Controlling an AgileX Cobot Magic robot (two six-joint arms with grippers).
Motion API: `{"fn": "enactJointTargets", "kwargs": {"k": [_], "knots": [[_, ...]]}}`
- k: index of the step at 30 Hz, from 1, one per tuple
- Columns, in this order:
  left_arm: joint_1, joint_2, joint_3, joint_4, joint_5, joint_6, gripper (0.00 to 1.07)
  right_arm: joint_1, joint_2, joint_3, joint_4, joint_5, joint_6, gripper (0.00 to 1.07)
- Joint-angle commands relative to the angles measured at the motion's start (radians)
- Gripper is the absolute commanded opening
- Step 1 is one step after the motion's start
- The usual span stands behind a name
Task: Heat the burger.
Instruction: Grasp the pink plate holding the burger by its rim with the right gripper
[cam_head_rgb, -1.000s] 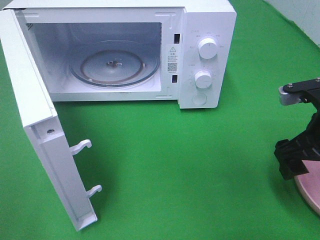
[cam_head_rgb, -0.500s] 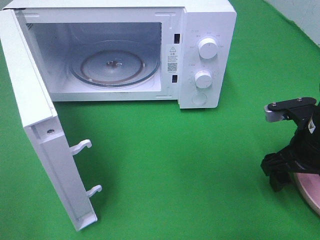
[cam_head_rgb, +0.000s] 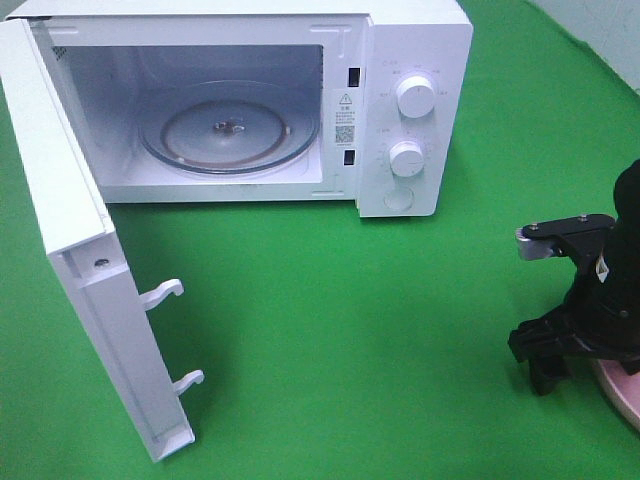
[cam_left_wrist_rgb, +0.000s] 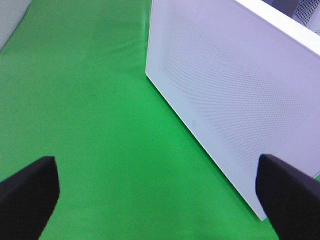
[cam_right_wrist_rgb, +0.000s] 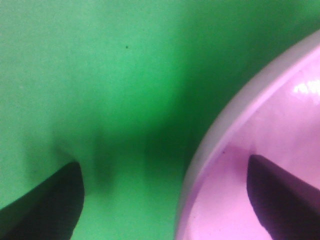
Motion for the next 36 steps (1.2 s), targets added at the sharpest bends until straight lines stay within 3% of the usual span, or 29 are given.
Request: {"fn": "enactJointTargets", "kwargs": {"k": [1,7,8,9,10,11,12,13,14,16,17,18,19,20,22,28,36], "knots": [[-0.003,-0.016,0.004,-0.001,-0.008,0.001,1.0,-0.007,0.04,0.004,-0.01,-0.029,0.014,0.84],[-0.003,-0.016,0.004,-0.001,-0.008,0.001,1.0,-0.007,0.04,0.004,-0.022,-0.024,0.031,0.75],[-0.003,-0.016,0.004,-0.001,-0.008,0.001,1.0,-0.007,0.04,0.004,-0.042,-0.015,0.057,0.67],[-0.003,-0.016,0.004,-0.001,-0.008,0.001,1.0,-0.007,0.04,0.004,-0.042,-0.015,0.057,0.67],[-0.003,-0.016,0.004,-0.001,-0.008,0.001,1.0,-0.007,0.04,0.004,-0.071,0.001,0.084,0.58],[-0.003,-0.016,0.004,-0.001,-0.008,0.001,1.0,-0.007,0.04,0.004,-0.071,0.001,0.084,0.58],[-0.003,-0.016,0.004,-0.001,-0.008,0.001,1.0,-0.007,0.04,0.004,-0.106,0.01,0.108,0.5],[-0.003,-0.016,0.004,-0.001,-0.008,0.001,1.0,-0.007,0.04,0.004,-0.106,0.01,0.108,0.5],[-0.003,-0.016,0.004,-0.001,-0.008,0.001,1.0,-0.007,0.04,0.004,-0.13,0.016,0.131,0.41],[-0.003,-0.016,0.004,-0.001,-0.008,0.001,1.0,-0.007,0.04,0.004,-0.138,0.018,0.137,0.36],[-0.003,-0.016,0.004,-0.001,-0.008,0.001,1.0,-0.007,0.04,0.004,-0.143,0.021,0.139,0.27],[-0.003,-0.016,0.004,-0.001,-0.008,0.001,1.0,-0.007,0.04,0.004,-0.143,0.021,0.139,0.27],[-0.003,-0.016,0.004,-0.001,-0.008,0.001,1.0,-0.007,0.04,0.004,-0.143,0.023,0.138,0.2],[-0.003,-0.016,0.004,-0.001,-0.008,0.001,1.0,-0.007,0.04,0.004,-0.143,0.023,0.138,0.2],[-0.003,-0.016,0.004,-0.001,-0.008,0.001,1.0,-0.007,0.04,0.004,-0.144,0.026,0.137,0.08],[-0.003,-0.016,0.004,-0.001,-0.008,0.001,1.0,-0.007,0.039,0.004,-0.159,0.043,0.137,0.0],[-0.003,-0.016,0.004,-0.001,-0.008,0.001,1.0,-0.004,0.0,0.003,-0.183,0.088,0.157,0.0]]}}
